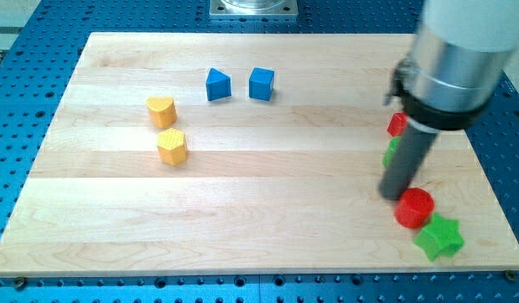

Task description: Push the green circle diagonally to the red star

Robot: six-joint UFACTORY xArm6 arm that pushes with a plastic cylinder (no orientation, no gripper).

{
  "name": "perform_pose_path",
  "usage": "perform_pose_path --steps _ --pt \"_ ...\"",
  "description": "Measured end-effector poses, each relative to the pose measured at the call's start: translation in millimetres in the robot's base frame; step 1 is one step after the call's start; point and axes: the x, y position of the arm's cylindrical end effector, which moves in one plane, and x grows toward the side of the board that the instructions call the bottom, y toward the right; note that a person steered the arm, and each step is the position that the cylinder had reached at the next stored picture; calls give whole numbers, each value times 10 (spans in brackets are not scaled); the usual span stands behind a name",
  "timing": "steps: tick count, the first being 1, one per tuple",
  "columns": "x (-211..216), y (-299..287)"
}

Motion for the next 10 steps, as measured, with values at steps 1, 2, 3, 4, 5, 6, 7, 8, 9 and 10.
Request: perform_pose_path --steps 1,2,3,4,5,6,7,8,9,10 --pt "-439 416" --pt "-536 -5" --pt "-350 -334" --pt "-132 -480" --pt "-453 -911" --pt "-1332 -817" --pt "-1250 -793" --pt "-1144 -1219" --pt "-1413 -1352" --pt "-1723 -802"
